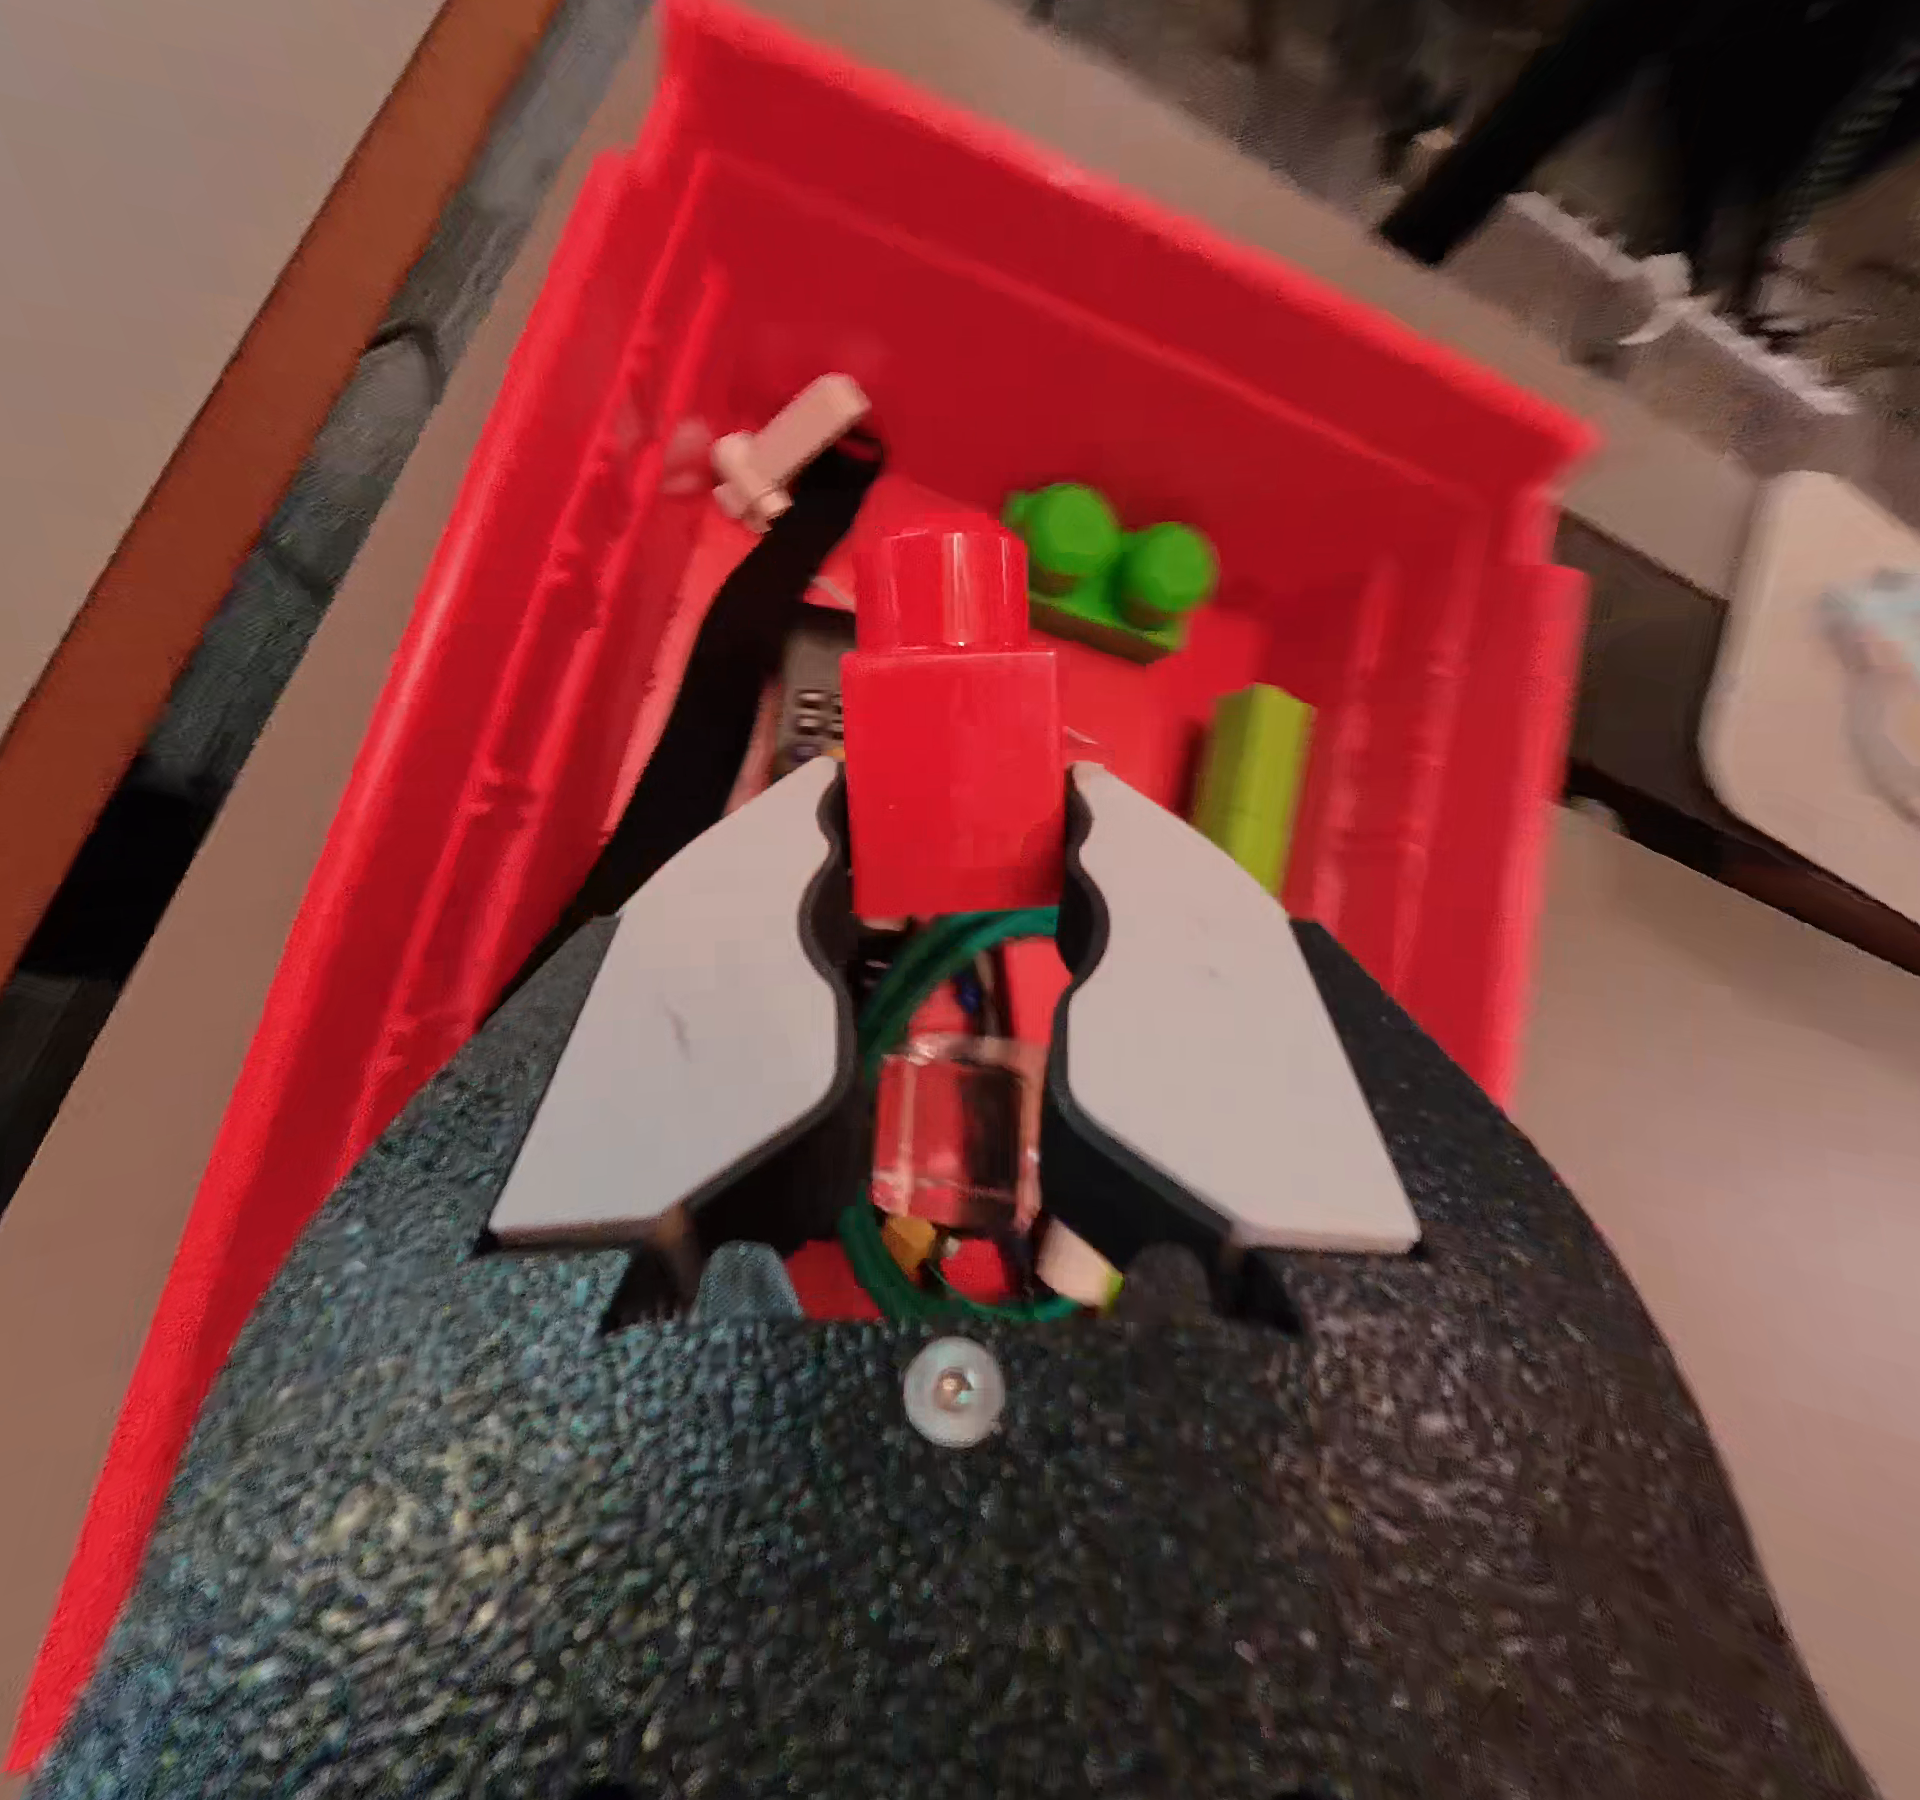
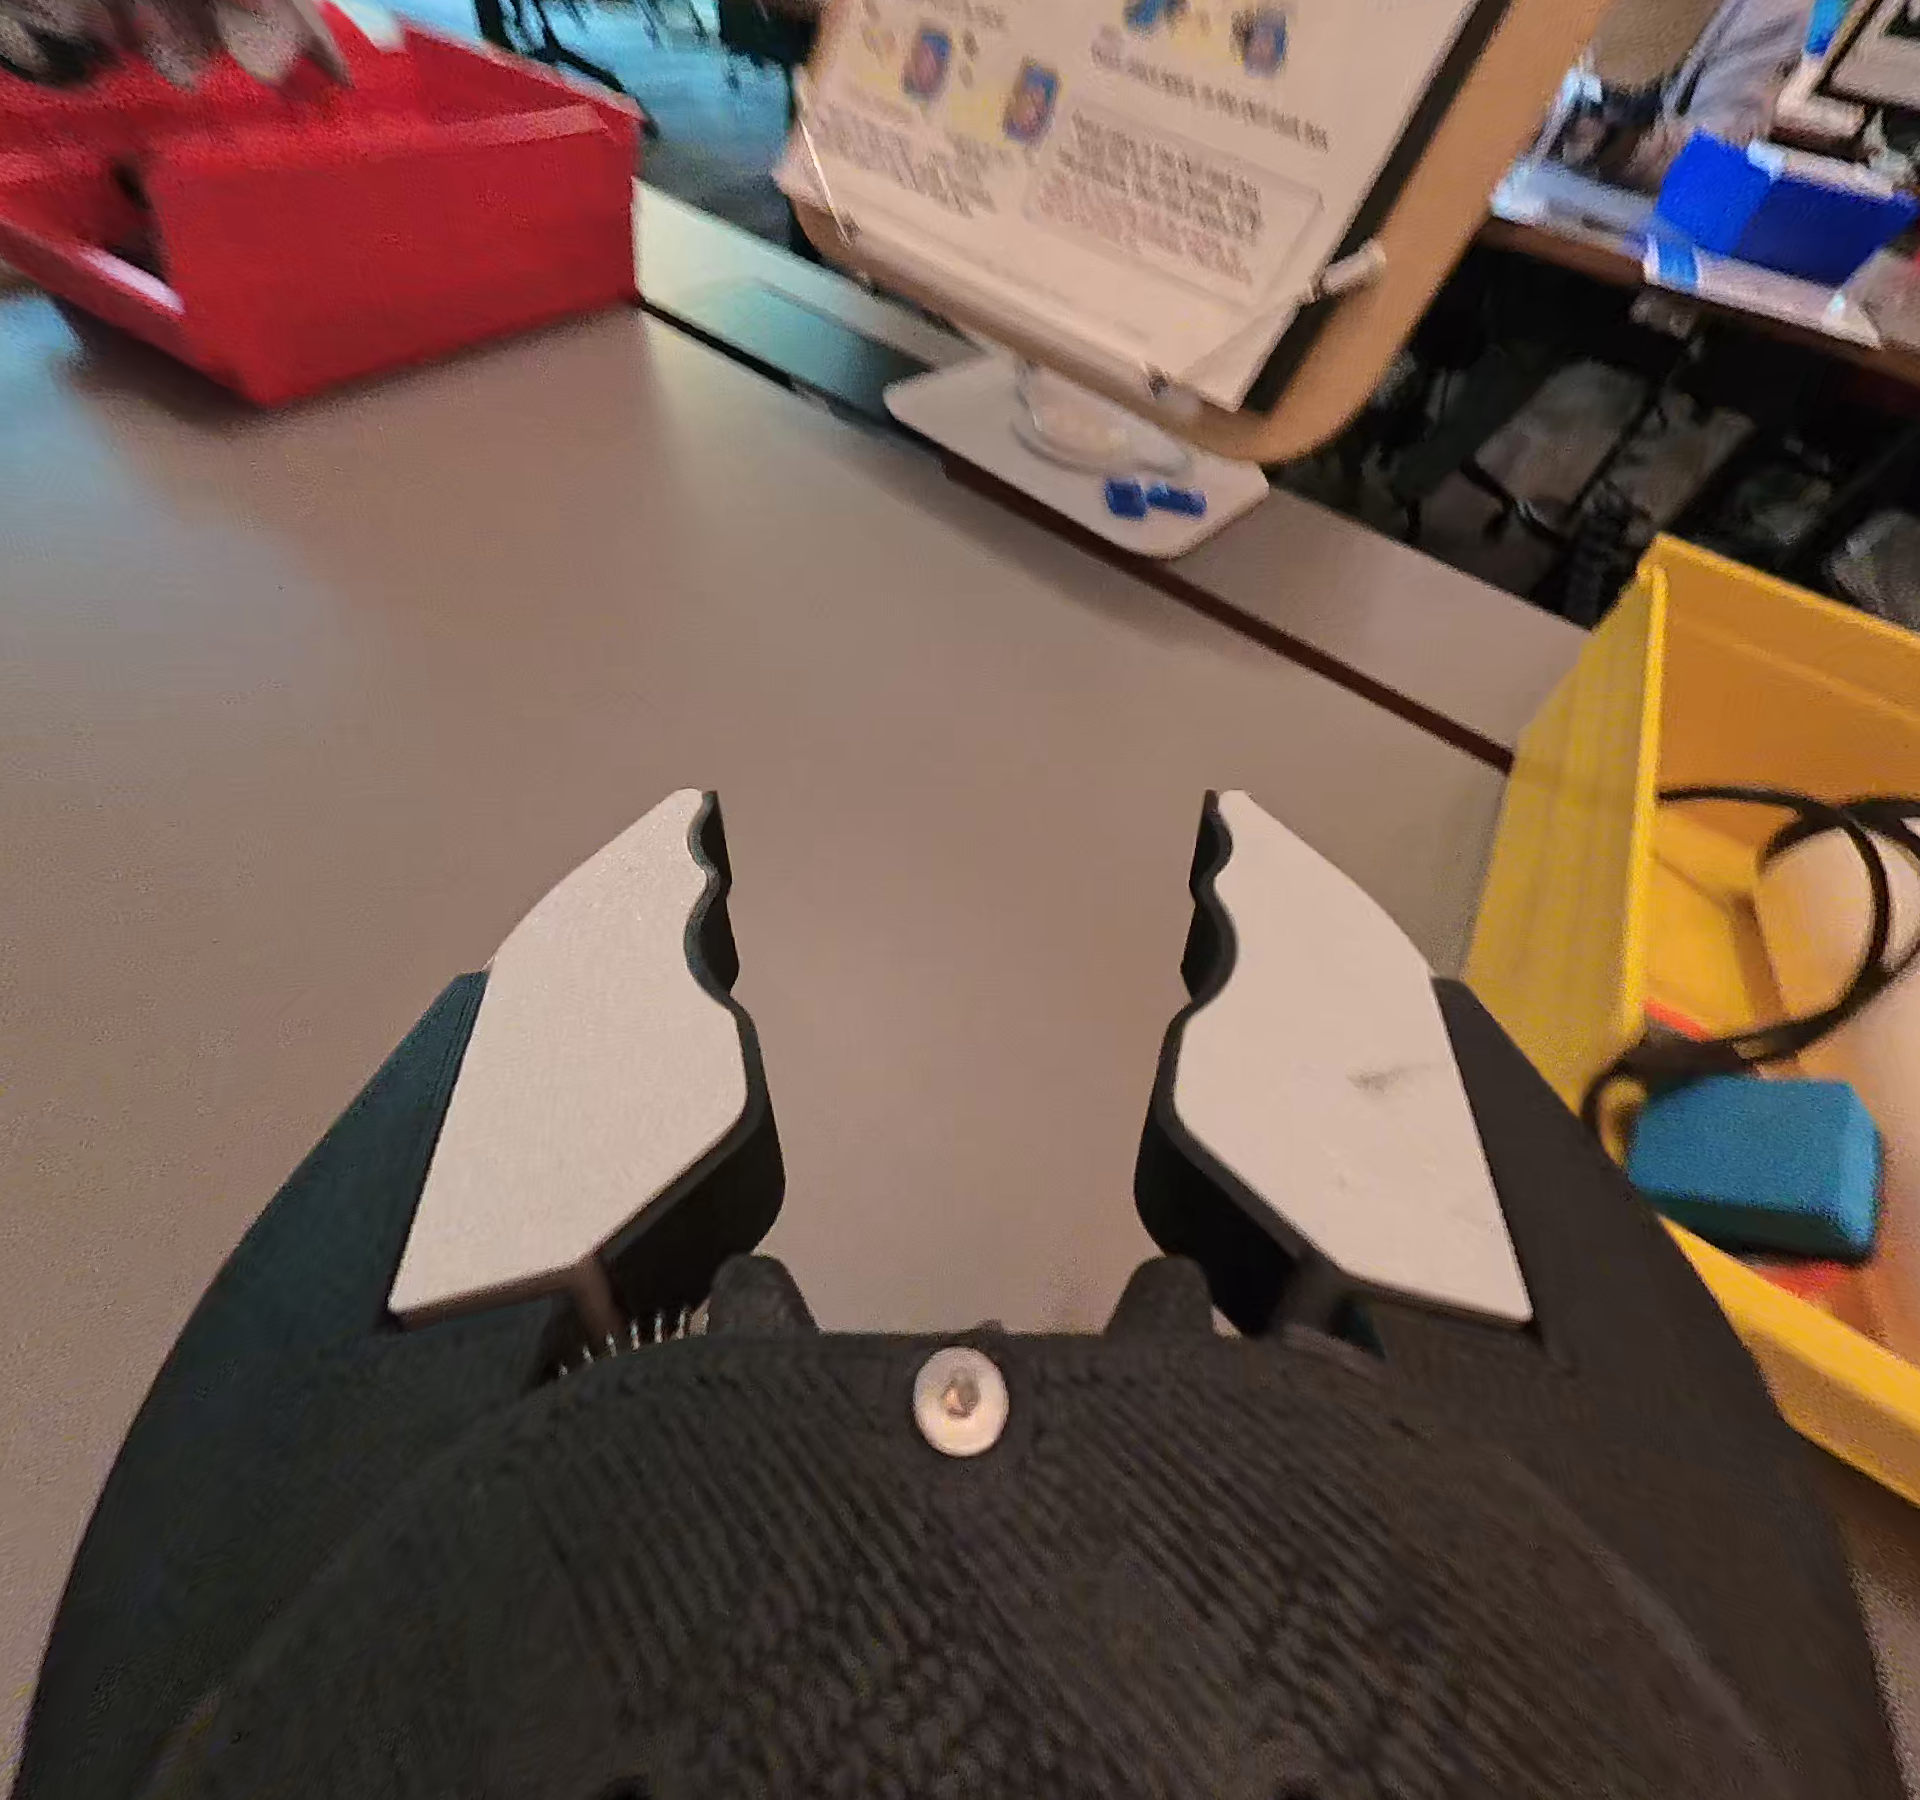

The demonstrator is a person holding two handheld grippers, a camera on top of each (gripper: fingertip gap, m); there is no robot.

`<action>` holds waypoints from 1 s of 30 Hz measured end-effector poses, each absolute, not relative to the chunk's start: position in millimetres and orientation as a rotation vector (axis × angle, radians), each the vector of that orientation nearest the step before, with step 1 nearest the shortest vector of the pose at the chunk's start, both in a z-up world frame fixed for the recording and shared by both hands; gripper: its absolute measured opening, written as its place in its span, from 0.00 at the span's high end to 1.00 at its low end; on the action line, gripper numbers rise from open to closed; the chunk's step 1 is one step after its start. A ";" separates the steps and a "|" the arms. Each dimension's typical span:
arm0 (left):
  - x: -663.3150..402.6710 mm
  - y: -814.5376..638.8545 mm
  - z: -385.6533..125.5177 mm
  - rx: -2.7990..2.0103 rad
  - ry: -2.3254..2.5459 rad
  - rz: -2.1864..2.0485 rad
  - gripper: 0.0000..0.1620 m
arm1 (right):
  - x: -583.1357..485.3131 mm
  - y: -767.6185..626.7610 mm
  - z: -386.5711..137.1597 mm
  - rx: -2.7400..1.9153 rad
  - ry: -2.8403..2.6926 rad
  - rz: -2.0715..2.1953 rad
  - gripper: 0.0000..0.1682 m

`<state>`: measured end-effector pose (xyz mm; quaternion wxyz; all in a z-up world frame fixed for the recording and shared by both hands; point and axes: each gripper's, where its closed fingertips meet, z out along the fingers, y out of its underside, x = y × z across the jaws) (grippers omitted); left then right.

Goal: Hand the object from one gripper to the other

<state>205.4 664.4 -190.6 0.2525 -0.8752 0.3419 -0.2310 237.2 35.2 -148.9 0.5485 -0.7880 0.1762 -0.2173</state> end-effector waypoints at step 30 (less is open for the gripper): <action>60.3 89.7 -80.3 -0.535 2.232 -2.108 0.78 | 70.5 90.7 -48.7 -1.436 -0.146 0.145 0.75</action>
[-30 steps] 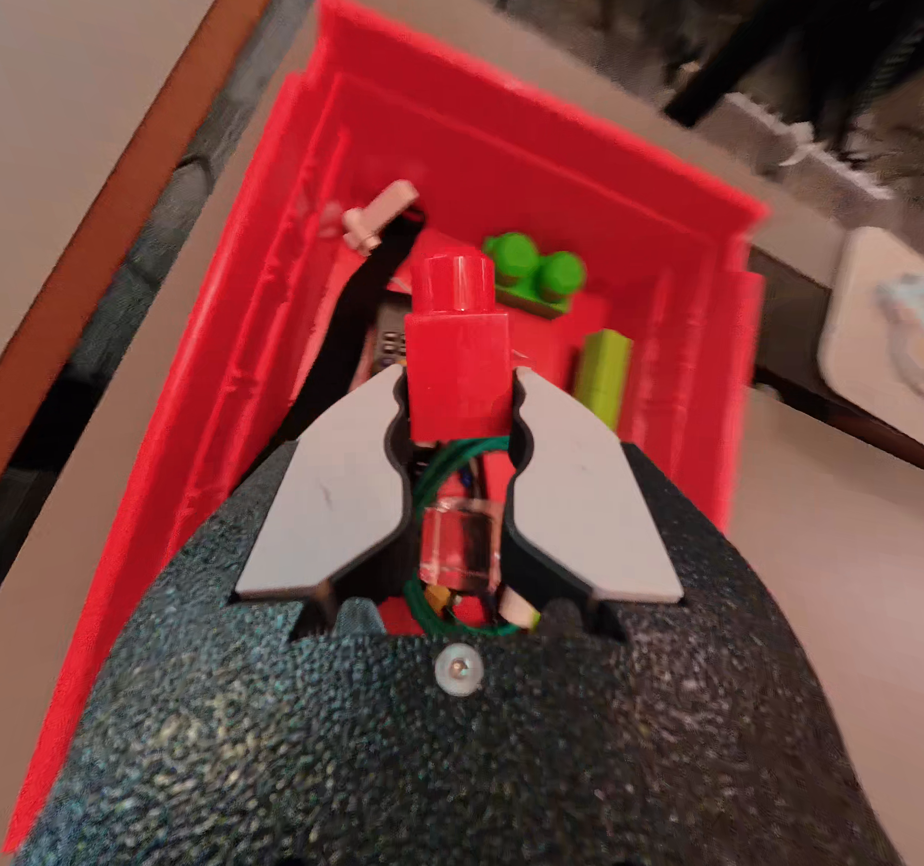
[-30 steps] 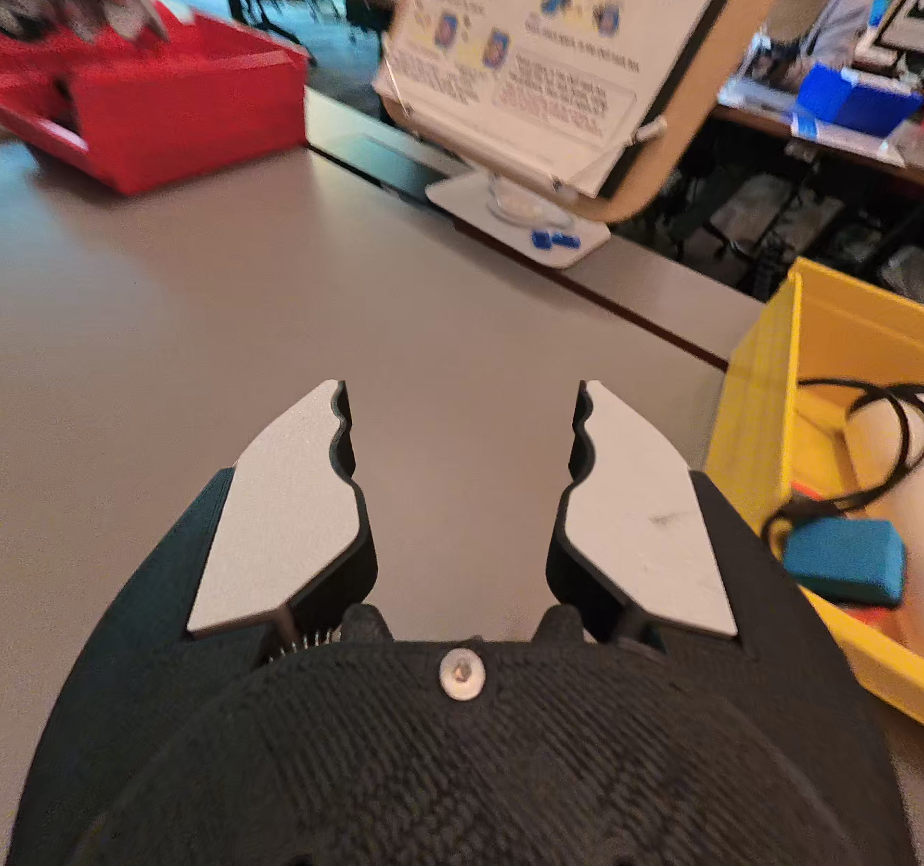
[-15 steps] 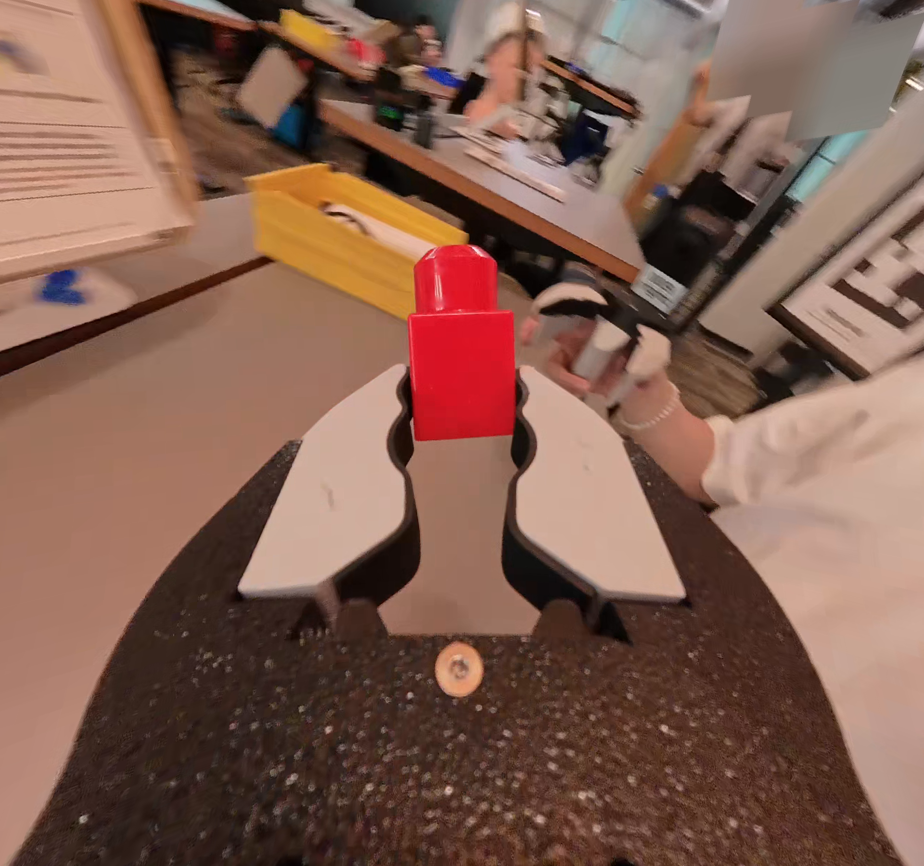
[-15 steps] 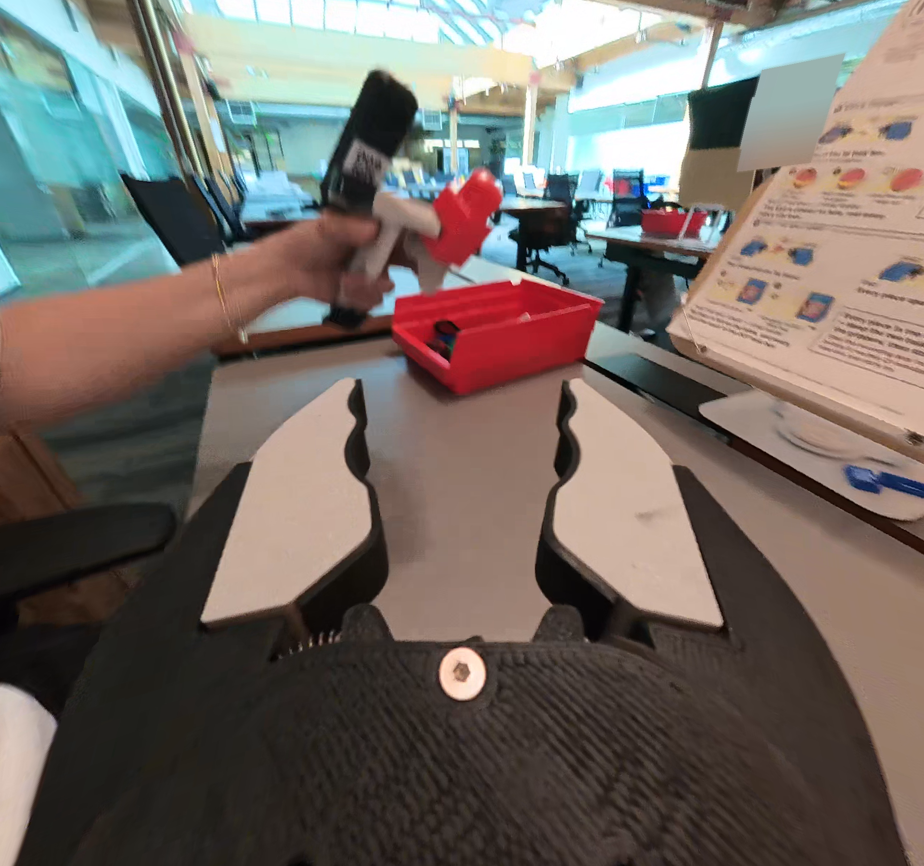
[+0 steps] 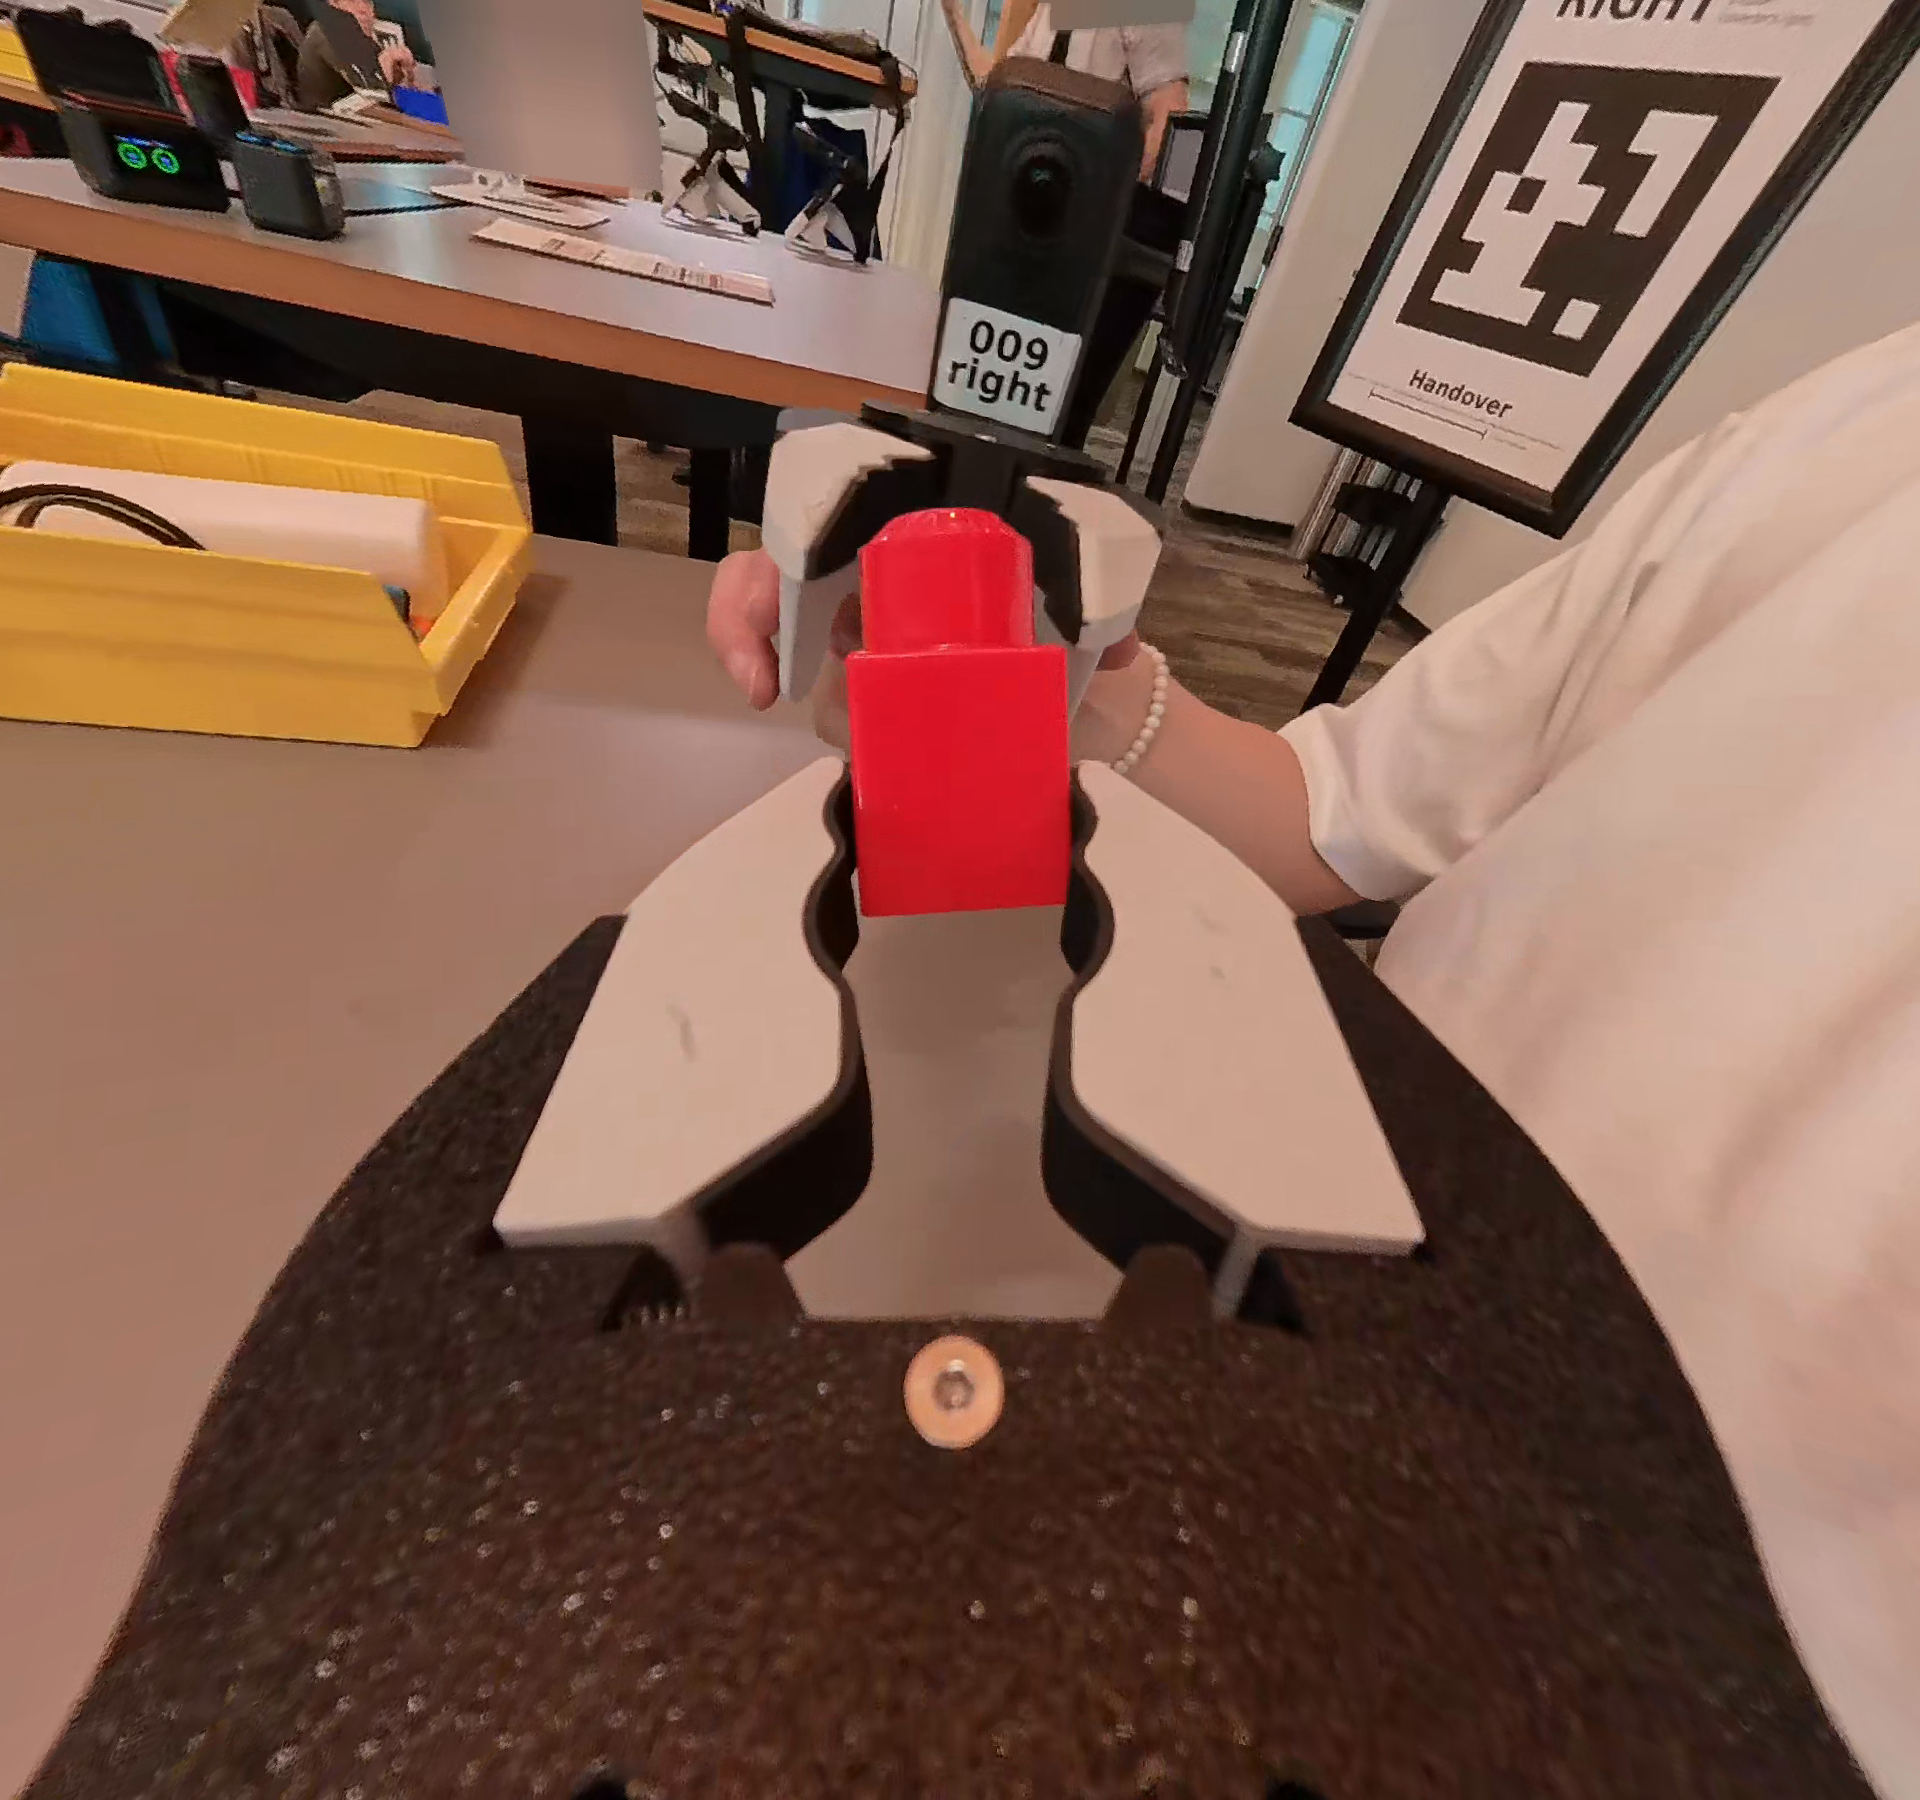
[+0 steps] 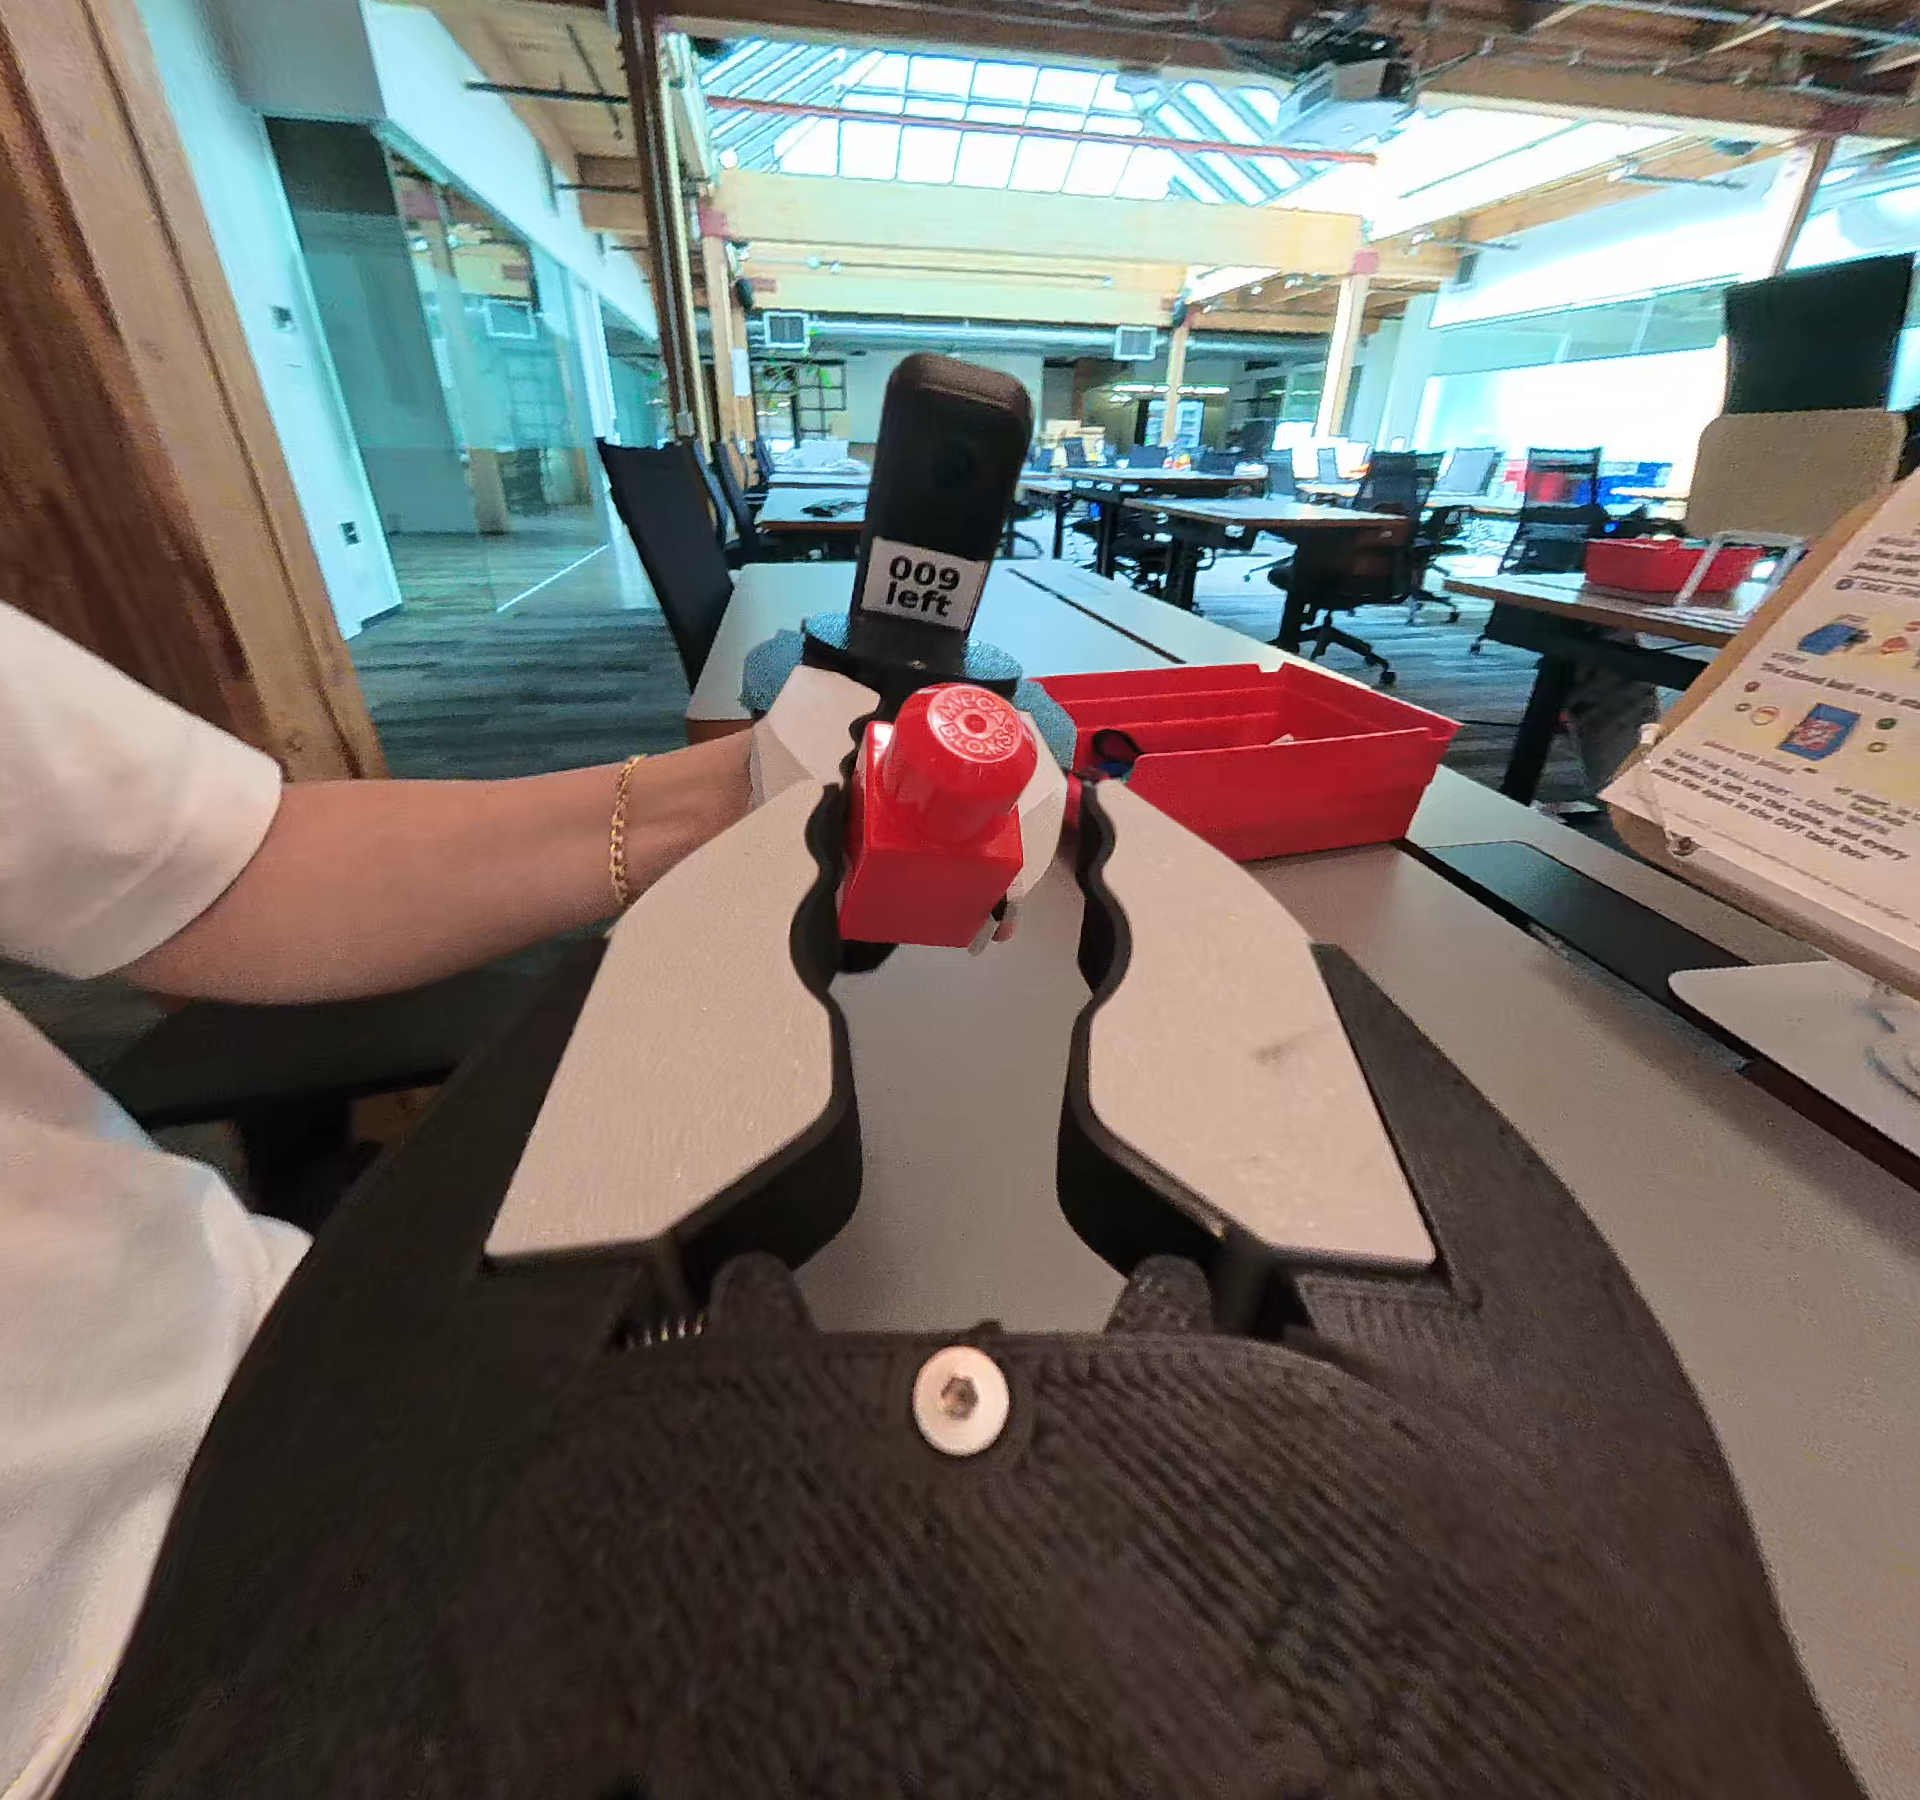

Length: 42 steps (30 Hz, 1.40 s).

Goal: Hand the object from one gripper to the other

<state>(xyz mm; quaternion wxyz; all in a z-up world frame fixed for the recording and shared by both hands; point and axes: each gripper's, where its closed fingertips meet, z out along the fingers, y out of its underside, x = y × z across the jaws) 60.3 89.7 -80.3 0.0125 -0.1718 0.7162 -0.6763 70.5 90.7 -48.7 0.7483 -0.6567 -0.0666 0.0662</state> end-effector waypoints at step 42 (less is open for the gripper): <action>70.5 81.1 -85.0 -0.557 2.112 -1.750 0.78 | 83.9 73.9 -61.9 -1.459 -0.227 0.156 0.73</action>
